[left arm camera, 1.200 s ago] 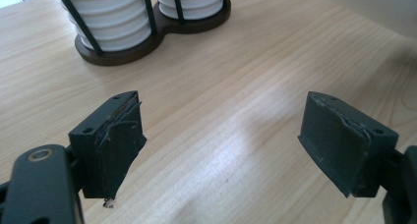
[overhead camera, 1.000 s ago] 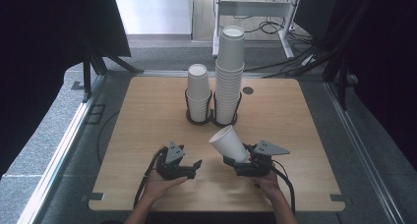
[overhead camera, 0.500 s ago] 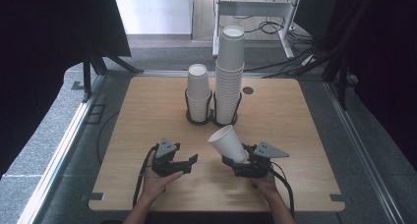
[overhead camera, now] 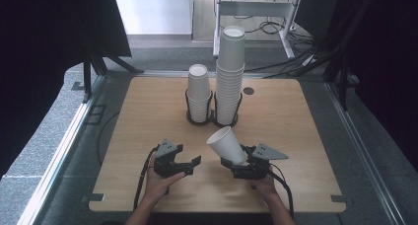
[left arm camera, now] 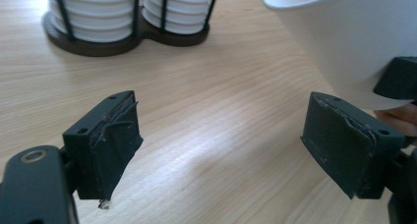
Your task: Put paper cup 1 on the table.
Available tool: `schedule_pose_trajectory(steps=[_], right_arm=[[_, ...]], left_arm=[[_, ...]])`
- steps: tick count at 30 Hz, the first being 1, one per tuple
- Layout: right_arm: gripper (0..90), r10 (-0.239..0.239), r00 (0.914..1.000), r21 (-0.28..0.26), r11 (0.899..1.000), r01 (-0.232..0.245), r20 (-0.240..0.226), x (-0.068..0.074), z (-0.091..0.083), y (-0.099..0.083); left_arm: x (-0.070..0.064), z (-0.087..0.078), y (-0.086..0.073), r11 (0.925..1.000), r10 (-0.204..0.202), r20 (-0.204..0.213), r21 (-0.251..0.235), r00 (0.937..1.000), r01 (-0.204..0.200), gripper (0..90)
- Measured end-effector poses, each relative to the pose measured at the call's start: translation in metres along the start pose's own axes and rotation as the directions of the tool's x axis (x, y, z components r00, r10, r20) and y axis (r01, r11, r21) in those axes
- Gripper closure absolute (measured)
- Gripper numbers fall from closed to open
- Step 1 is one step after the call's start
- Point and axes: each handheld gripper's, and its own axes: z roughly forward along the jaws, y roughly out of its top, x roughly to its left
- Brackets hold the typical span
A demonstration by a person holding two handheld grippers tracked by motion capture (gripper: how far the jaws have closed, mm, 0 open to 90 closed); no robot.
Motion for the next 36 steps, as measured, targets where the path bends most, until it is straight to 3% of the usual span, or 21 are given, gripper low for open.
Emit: schedule_pose_trajectory(steps=[8, 15, 22, 26, 32, 35, 36], right_arm=[[21.9, -0.010, 1.0000, -0.012, 1.000, 0.010, 0.000, 0.001, 0.000, 0.000], [21.8, -0.026, 0.9996, -0.009, 1.000, 0.026, -0.007, 0.006, 0.004, -0.001], [21.9, -0.041, 0.9990, -0.006, 0.999, 0.041, -0.019, 0.012, 0.010, -0.003], [21.9, -0.062, 0.9980, -0.013, 0.998, 0.062, -0.009, 0.015, 0.013, -0.003], [22.0, -0.092, 0.9956, -0.038, 0.995, 0.092, -0.015, 0.023, 0.015, -0.004], [22.1, -0.117, 0.9928, -0.038, 0.993, 0.116, -0.027, 0.028, 0.017, -0.005], [22.1, -0.123, 0.9919, -0.036, 0.992, 0.122, -0.030, 0.030, 0.018, -0.005]], left_arm=[[0.001, -0.002, 0.001, 0.9978, -0.055, 0.121, -0.031, 0.9911, 0.059, 11.2], [0.000, -0.004, 0.002, 0.9941, -0.085, 0.179, -0.051, 0.9801, 0.095, 10.0], [-0.003, -0.003, 0.001, 0.9924, -0.096, 0.209, -0.056, 0.9732, 0.110, 8.1], [-0.001, -0.002, 0.001, 0.9890, -0.119, 0.246, -0.055, 0.9620, 0.137, 7.1], [-0.003, 0.002, 0.001, 0.9813, -0.150, 0.331, -0.065, 0.9318, 0.181, 5.0], [-0.004, 0.003, 0.003, 0.9802, -0.153, 0.354, -0.064, 0.9227, 0.187, 3.8], [-0.005, 0.004, 0.003, 0.9807, -0.155, 0.351, -0.057, 0.9235, 0.187, 3.7]])
